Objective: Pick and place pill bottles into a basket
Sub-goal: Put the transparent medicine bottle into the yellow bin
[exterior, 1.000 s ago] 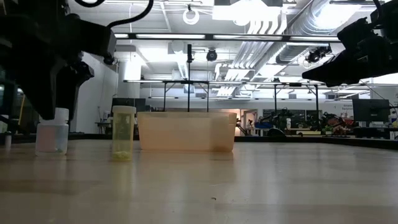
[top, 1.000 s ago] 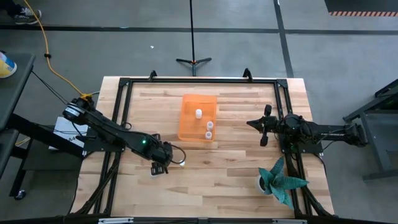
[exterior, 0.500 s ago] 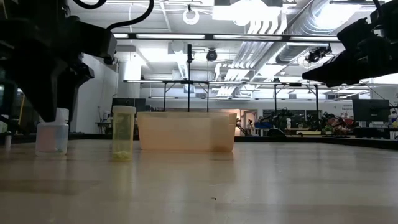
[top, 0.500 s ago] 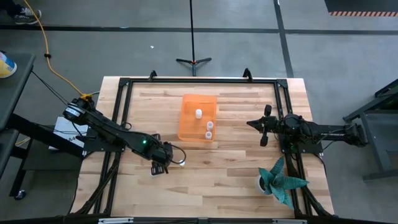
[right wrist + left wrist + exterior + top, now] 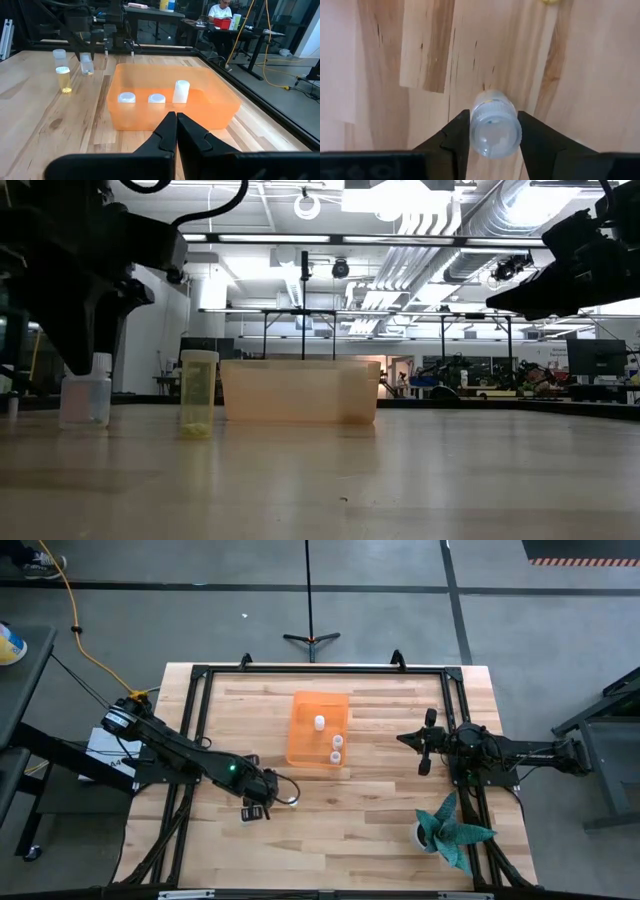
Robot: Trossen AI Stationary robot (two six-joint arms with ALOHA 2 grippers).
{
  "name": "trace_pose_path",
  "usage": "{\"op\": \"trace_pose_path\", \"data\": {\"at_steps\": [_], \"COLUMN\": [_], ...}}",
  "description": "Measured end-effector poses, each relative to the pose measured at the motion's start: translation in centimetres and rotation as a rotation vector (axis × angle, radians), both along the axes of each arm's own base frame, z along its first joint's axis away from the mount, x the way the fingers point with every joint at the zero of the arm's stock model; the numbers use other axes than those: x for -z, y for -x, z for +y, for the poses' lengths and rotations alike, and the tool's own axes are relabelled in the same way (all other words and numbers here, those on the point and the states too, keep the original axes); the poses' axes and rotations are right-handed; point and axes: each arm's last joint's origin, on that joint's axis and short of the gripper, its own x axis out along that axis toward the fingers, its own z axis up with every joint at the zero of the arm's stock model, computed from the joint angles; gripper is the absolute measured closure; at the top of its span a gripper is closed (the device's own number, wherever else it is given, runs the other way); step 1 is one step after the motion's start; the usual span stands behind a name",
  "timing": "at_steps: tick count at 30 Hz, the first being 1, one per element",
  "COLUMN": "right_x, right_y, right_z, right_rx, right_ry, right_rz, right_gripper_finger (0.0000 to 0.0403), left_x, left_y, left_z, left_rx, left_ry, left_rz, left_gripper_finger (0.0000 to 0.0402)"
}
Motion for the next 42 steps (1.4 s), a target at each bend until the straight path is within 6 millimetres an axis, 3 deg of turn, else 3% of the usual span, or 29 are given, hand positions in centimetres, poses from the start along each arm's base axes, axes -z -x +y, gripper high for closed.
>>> {"op": "trace_pose_path", "data": {"at_steps": [3,8,13,17,23,29,33,42], "right_x": [0.0,0.0,0.0,0.0,0.0,0.0,0.0,0.0], "right_y": [0.0,0.0,0.0,0.0,0.0,0.0,0.0,0.0], "right_z": [0.0,0.0,0.0,0.0,0.0,0.0,0.0,0.0], "right_rx": [0.000,0.000,0.000,0.000,0.000,-0.001,-0.002,-0.001], "right_ry": [0.000,-0.002,-0.002,-0.003,-0.003,-0.003,-0.004,-0.004], "right_rz": [0.000,-0.001,-0.001,-0.001,-0.001,0.002,0.003,0.004], "right_gripper_finger": [0.0399,0.0397,0.0402,0.0400,0.0402,0.0396,0.0400,0.0399], "left_x": [-1.9,-6.7,-10.2,-10.9,-9.6,-6.7,-4.7,-0.9], "left_y": [-0.6,-2.7,-5.0,-6.4,-8.7,-9.9,-10.6,-11.8], "left_z": [0.0,1.2,4.3,7.2,11.0,14.1,15.3,15.7], "left_rx": [0.051,0.113,0.082,0.107,0.177,0.116,0.103,0.142], "left_ry": [-0.020,-0.125,-0.239,-0.251,-0.140,-0.111,-0.063,0.019], "left_rz": [-0.015,-0.108,-0.250,-0.322,-0.359,-0.259,-0.204,-0.102], "left_gripper_finger": [0.0216,0.0222,0.0227,0.0210,0.0225,0.0218,0.0202,0.0222]}}
